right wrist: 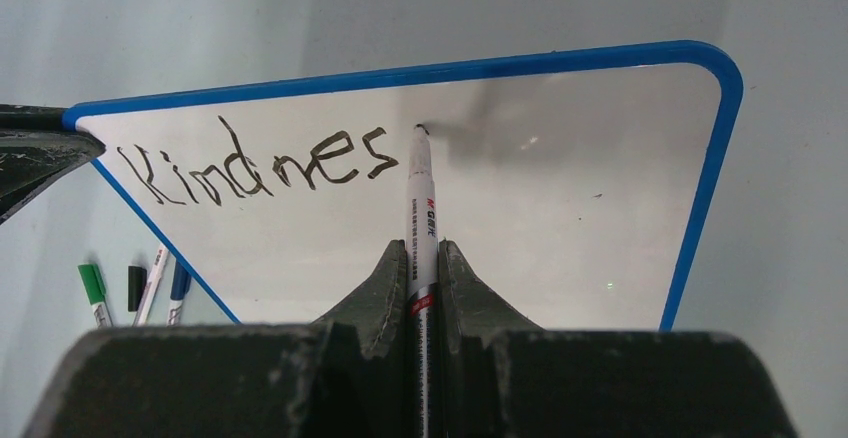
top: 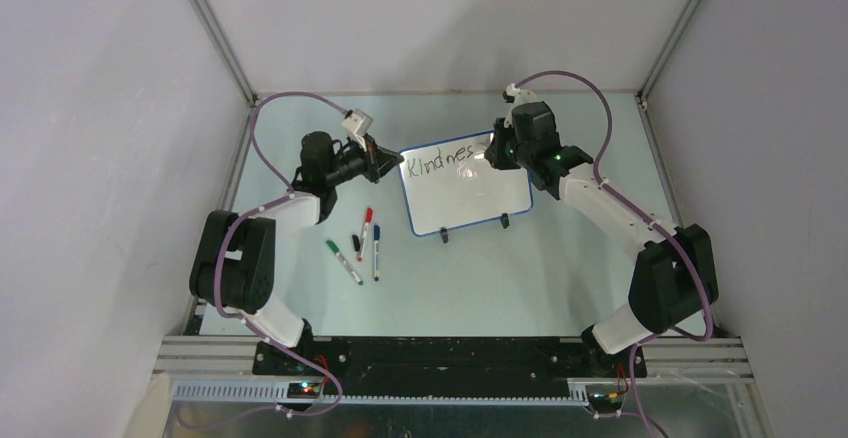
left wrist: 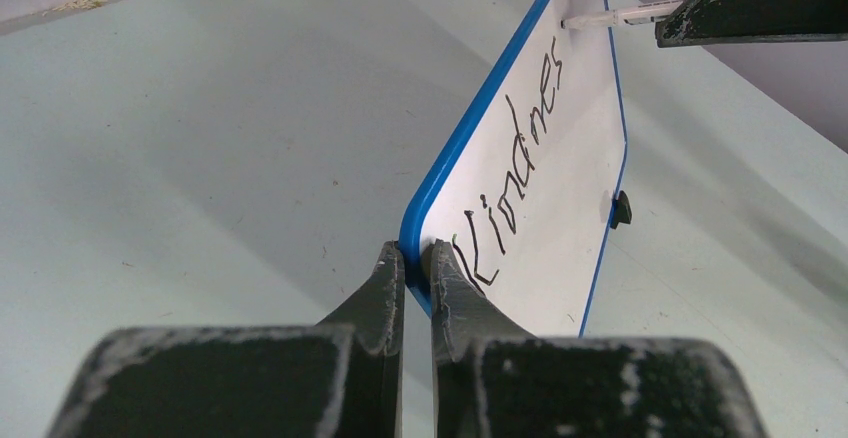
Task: Write a sentence on the whiteboard
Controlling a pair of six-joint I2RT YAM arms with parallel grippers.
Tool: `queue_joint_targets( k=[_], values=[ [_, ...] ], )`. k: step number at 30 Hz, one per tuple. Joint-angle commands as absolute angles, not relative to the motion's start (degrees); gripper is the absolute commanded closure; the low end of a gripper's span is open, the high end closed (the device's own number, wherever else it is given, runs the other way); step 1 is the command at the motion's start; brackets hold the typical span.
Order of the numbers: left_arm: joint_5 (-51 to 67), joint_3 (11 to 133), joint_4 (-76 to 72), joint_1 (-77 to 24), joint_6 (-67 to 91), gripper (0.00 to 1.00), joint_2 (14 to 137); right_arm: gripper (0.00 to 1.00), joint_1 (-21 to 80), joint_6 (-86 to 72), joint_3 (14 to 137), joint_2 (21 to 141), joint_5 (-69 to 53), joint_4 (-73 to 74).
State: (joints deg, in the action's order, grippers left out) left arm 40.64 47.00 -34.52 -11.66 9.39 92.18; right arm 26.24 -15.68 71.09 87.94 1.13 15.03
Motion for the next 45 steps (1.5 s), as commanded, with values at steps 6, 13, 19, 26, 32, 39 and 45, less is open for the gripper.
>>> queue_joint_targets(
  k=[6,13,19,26,32,39,45],
  values=[
    [38.6,45.7,-31.0,-12.1,5.0,1.00,91.8,1.00,26.1,-15.7,73.8,89.0,-0.2,14.1],
    [38.6,45.7,-31.0,-12.2,5.0,1.00,91.8,1.00,26.3,-15.3,73.8,88.9,-1.9,14.7],
    [38.6,45.6,-31.0,-12.1,5.0,1.00,91.8,1.00,26.4,-15.0,73.8,88.9,-1.7,15.8],
    [38.6,45.6,-31.1,-12.2,5.0,1.00,91.7,1.00,26.4,-14.8,73.7,88.4,1.3,19.0],
    [38.6,45.4,-31.1,-12.1,4.9,1.00,91.6,1.00,26.0,-15.1,73.3,87.6,3.3,19.0],
    [38.5,45.4,-31.2,-12.1,4.9,1.00,91.6,1.00,25.6,-15.3,73.2,87.7,3.7,20.0],
    [38.6,45.4,-31.1,-12.2,4.9,1.00,91.6,1.00,25.6,-15.1,71.5,86.7,3.2,19.5]
  ],
)
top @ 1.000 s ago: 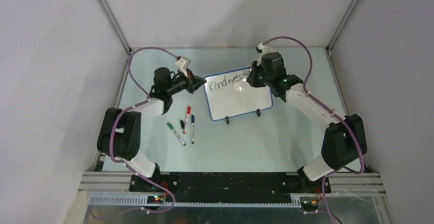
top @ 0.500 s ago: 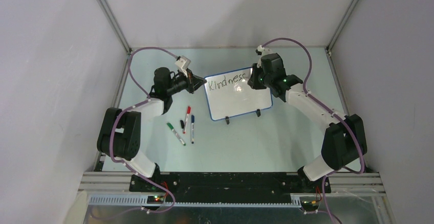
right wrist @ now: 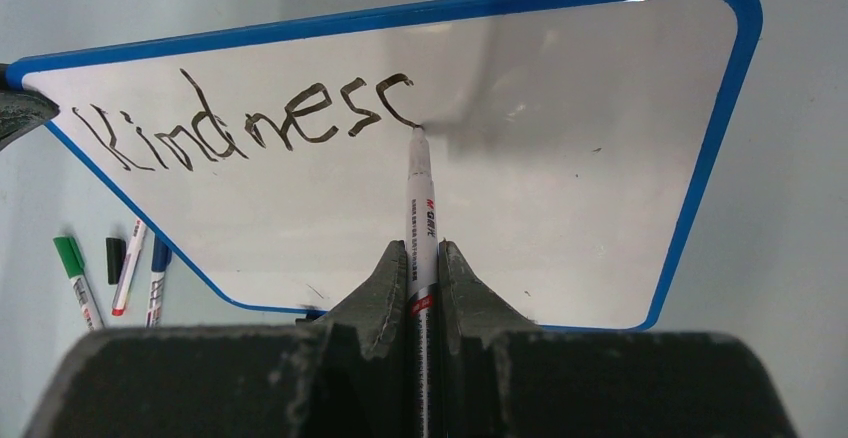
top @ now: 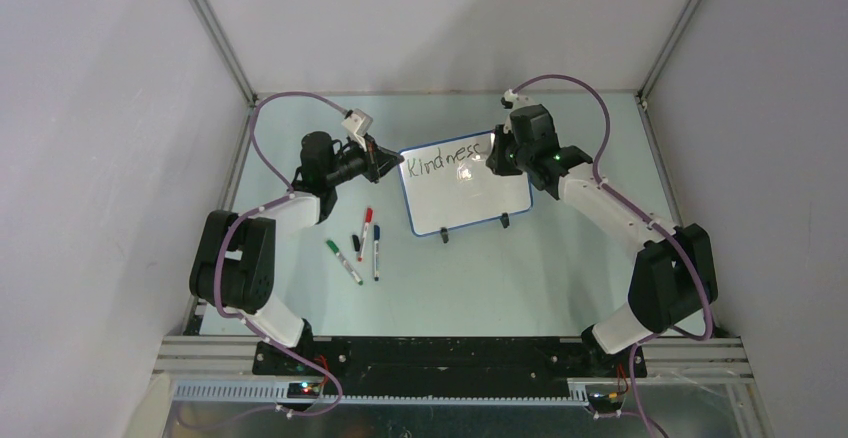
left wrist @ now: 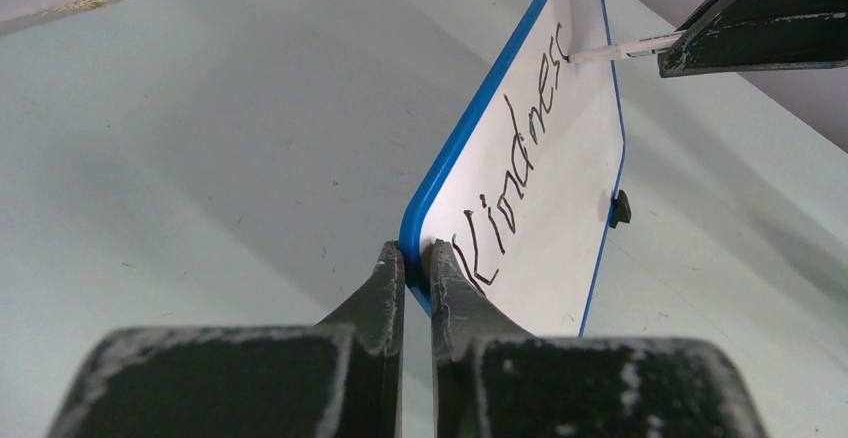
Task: Write a sentence on the whiteboard
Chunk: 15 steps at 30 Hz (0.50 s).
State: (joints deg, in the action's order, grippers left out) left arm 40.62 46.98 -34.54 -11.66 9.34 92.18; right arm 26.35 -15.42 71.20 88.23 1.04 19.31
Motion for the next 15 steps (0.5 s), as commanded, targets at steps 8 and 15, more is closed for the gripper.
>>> queue_joint_targets(
  k=[8,15],
  values=[
    [38.6,45.4,-31.1,-12.2,4.9,1.00,91.6,1.00,26.8,-14.1,70.8,86.8,1.3,18.8],
    [38.6,45.4,-31.1,-12.2,4.9,1.00,91.6,1.00,28.2,-13.3,70.8,86.8,0.7,18.0]
  ],
)
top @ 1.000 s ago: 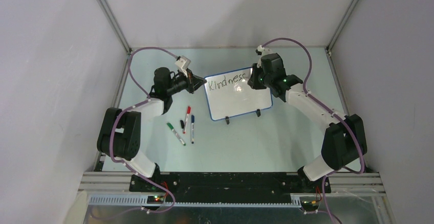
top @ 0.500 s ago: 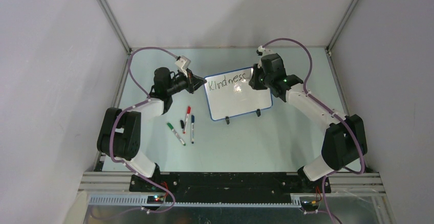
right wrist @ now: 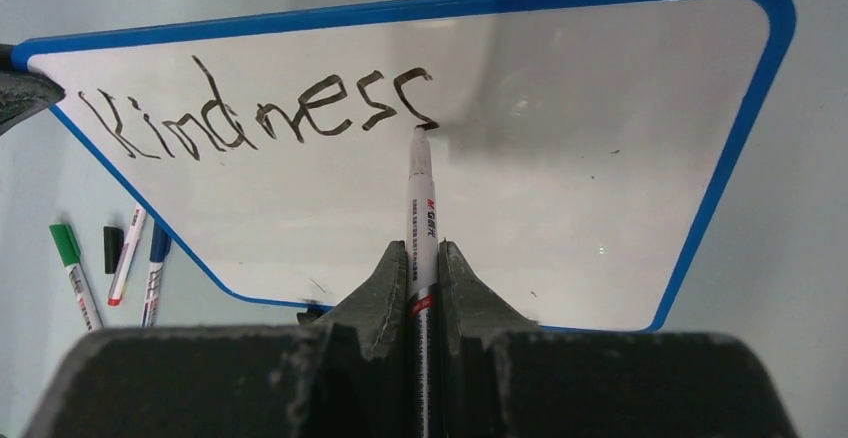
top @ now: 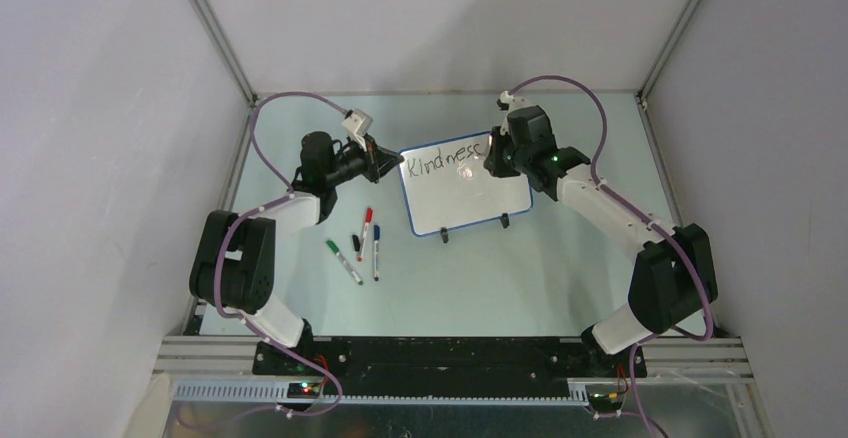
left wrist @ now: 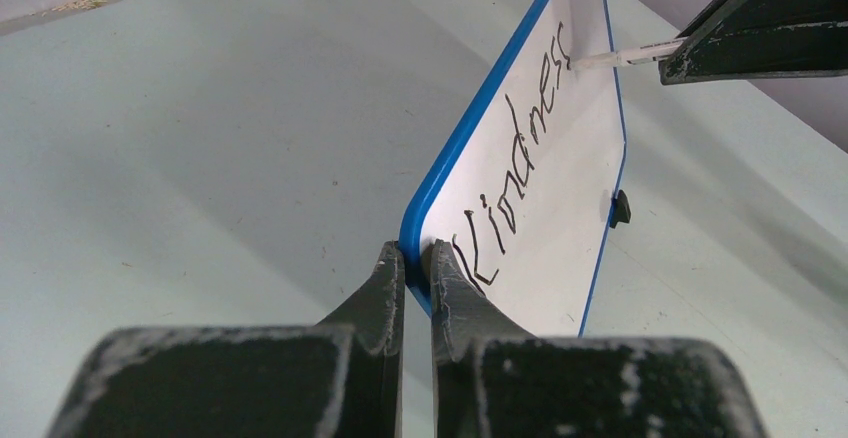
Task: Write a sentence on the whiteboard
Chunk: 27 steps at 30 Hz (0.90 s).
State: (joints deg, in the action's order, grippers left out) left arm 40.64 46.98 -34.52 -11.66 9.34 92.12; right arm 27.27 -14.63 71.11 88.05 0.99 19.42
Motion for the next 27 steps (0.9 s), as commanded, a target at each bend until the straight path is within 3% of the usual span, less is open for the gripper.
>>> queue_joint_targets(
  k=[1,12,19,27],
  values=[
    [38.6,45.4,-31.1,-12.2,5.0,1.00,91.7,1.00,28.4,-13.3,70.8,86.8,0.7,17.8],
    [38.5,45.7,-31.1,-12.2,5.0,1.00,91.8,1.00,28.9,-13.1,70.7,84.3,-0.5,17.4],
    [34.4,43.1,-32.2,-12.1,4.6,0.60,89.1,1.00,29.2,-13.6,64.1,75.2,-1.5,9.7],
    [32.8,39.1,-36.1,-11.7,5.1,0.38,85.3,1.00,32.5,-10.9,55.4,69.8,4.9,0.8]
  ],
)
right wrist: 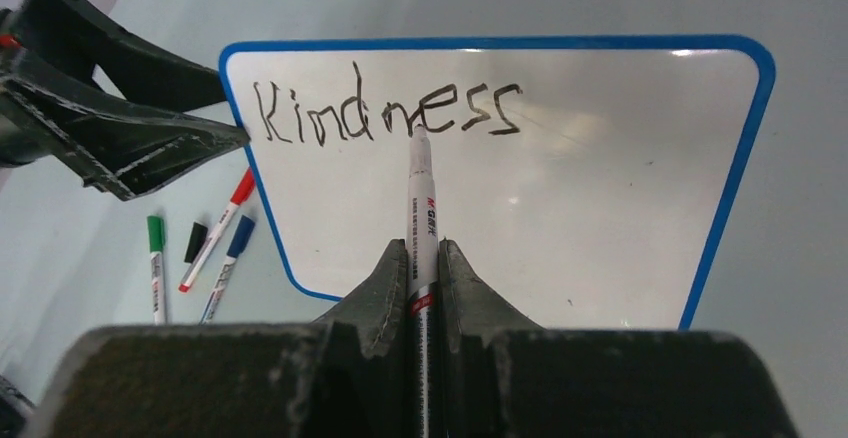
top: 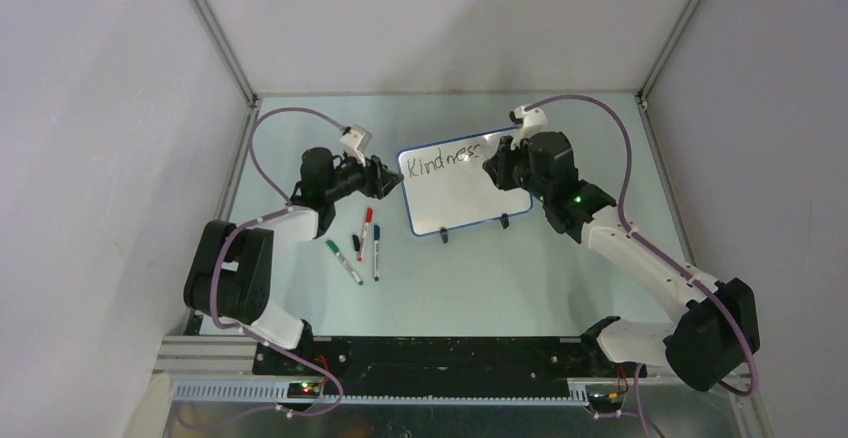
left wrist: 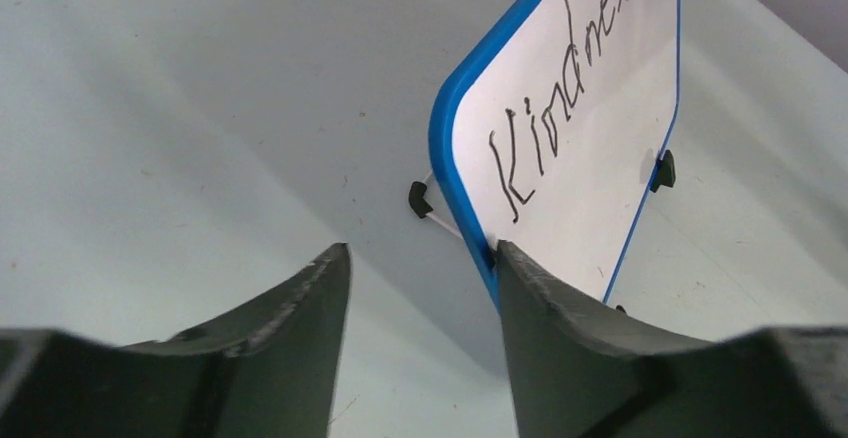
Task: Write a sentence on the whiteboard
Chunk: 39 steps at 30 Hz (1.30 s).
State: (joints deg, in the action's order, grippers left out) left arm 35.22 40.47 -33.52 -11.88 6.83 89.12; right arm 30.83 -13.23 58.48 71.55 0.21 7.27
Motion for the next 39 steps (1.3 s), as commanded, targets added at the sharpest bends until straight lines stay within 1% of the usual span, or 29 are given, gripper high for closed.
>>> queue_joint_targets(
  k=[1,3,4,5,6,8,9,11,15,16,17,19,21,23,25,27,29,31,35,39],
  values=[
    [32.6,38.4,-36.3,-11.5,5.3,0.35,84.7,1.00,33.1,-10.7,53.9,68.6,6.6,-0.3],
    [32.0,37.1,-36.5,-11.2,5.7,0.22,82.6,1.00,34.2,-10.1,50.8,66.2,8.7,-3.0],
    [31.6,36.2,-36.2,-11.1,5.9,0.08,80.8,1.00,34.6,-9.8,49.7,65.3,9.3,-4.2],
    [30.0,35.7,-35.9,-11.0,6.5,0.03,78.8,1.00,35.6,-9.2,46.9,63.5,11.4,-6.7],
    [28.8,34.8,-34.7,-11.0,6.8,0.02,77.6,1.00,36.2,-9.0,45.5,62.7,12.6,-8.0],
    [24.7,32.9,-33.2,-11.0,7.3,0.07,73.7,1.00,38.5,-8.7,41.2,60.7,16.2,-12.2],
    [21.7,32.0,-33.3,-11.0,7.7,0.12,70.9,1.00,39.0,-8.5,38.2,59.9,18.0,-15.8],
    [16.9,28.3,-35.4,-11.1,8.9,0.17,66.6,1.00,40.5,-7.9,34.2,59.2,20.4,-21.0],
    [10.2,20.6,-43.7,-11.1,11.2,0.18,61.2,1.00,44.0,-5.7,31.7,59.6,24.7,-26.6],
    [9.6,19.0,-46.4,-11.1,11.7,0.09,61.0,1.00,45.3,-5.1,31.5,60.0,25.6,-27.3],
    [8.5,18.4,-49.2,-11.1,13.1,0.03,61.1,1.00,45.9,-4.2,31.4,60.2,27.3,-28.3],
    [7.7,16.8,-54.0,-11.1,15.5,0.01,62.8,1.00,47.7,-3.0,31.3,60.5,29.4,-29.3],
    [8.0,16.1,-58.2,-10.6,18.4,0.01,65.3,1.00,48.9,-1.8,30.9,60.4,31.1,-30.5],
    [10.9,15.9,-60.8,-9.0,21.0,0.01,66.6,1.00,49.9,-0.8,30.2,60.2,32.6,-32.1],
    [10.1,15.6,-61.9,-8.2,23.2,0.01,67.6,1.00,50.1,-0.4,29.5,60.3,33.6,-33.4],
    [7.9,16.7,-59.5,-7.8,24.9,0.01,68.8,1.00,50.0,-0.3,29.1,60.5,34.6,-34.5],
    [9.1,19.4,-57.8,-7.6,25.0,0.01,70.5,1.00,50.1,-0.2,29.1,59.7,34.6,-35.1],
    [15.7,20.6,-59.6,-7.6,24.2,0.01,72.4,1.00,49.9,-0.4,29.0,58.1,34.0,-34.3],
    [17.6,21.5,-60.1,-7.6,24.3,0.01,74.6,1.00,45.9,-5.0,29.1,58.7,29.0,-33.3],
    [21.2,18.7,-68.3,-7.6,25.2,0.01,76.3,1.00,43.7,-9.7,30.1,59.9,25.4,-31.2]
  ],
)
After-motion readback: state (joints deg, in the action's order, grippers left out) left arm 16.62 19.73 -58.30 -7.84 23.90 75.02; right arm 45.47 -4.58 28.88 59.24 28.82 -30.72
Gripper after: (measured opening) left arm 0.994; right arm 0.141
